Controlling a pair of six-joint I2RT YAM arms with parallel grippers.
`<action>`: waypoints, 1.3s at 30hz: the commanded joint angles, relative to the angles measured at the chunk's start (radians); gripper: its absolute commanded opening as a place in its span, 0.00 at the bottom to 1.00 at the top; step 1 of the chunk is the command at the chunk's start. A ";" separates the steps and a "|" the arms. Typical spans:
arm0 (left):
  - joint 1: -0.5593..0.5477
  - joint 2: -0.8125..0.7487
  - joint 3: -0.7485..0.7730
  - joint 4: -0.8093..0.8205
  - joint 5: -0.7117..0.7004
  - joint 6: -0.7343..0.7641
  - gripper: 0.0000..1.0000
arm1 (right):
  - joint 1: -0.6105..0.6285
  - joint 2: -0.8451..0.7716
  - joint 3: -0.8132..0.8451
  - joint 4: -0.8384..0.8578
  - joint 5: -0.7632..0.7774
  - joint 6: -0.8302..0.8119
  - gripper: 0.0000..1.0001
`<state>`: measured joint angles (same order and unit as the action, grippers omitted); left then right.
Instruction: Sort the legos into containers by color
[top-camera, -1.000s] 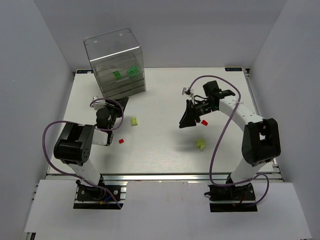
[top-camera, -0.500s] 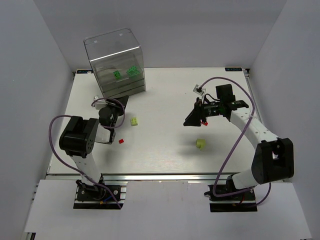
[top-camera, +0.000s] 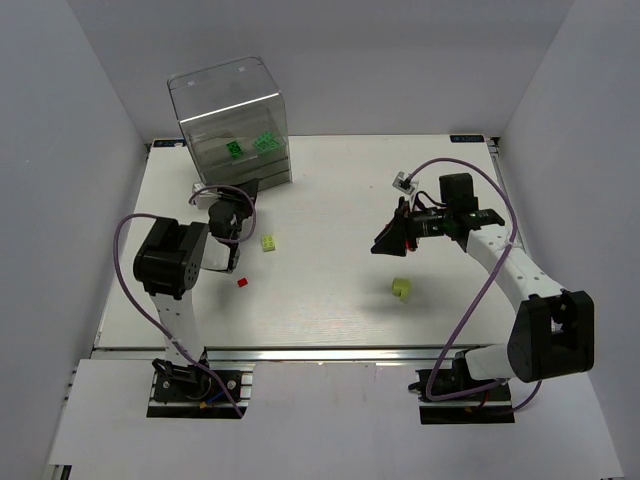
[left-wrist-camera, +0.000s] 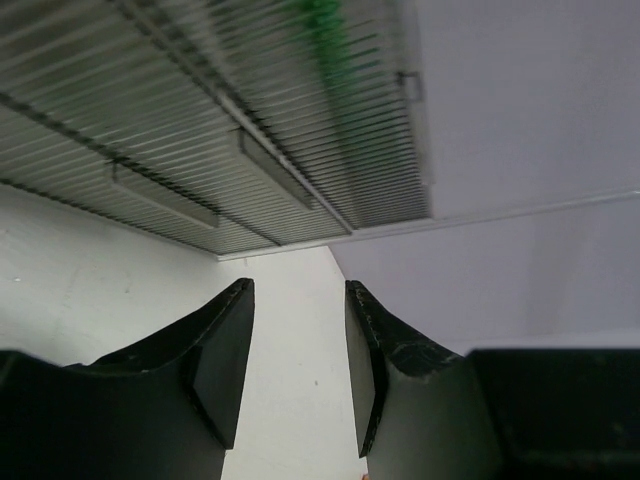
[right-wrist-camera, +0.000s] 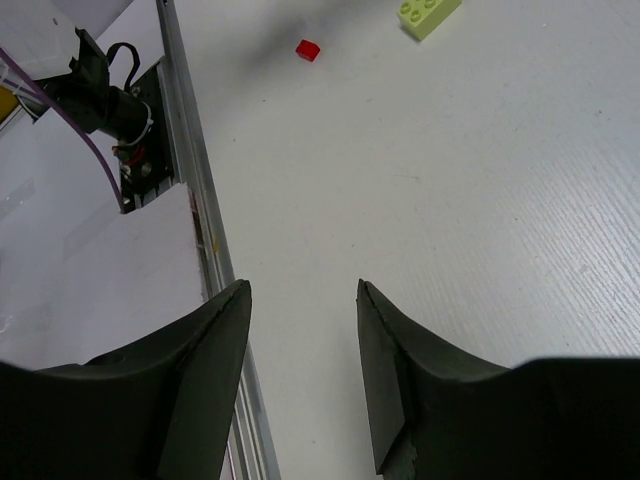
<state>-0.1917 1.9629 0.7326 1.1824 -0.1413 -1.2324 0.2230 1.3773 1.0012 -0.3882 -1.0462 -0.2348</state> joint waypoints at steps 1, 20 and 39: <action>-0.008 0.008 0.051 -0.038 -0.052 -0.010 0.51 | -0.011 -0.027 -0.007 0.038 -0.012 0.003 0.52; -0.008 0.152 0.198 -0.012 -0.110 -0.024 0.41 | -0.016 -0.020 -0.003 0.023 -0.020 -0.026 0.51; -0.008 0.155 0.203 0.023 -0.121 -0.038 0.41 | -0.022 -0.018 -0.007 0.020 -0.037 -0.034 0.50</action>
<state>-0.1967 2.1235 0.9134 1.1843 -0.2508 -1.2655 0.2089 1.3655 0.9993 -0.3779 -1.0580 -0.2508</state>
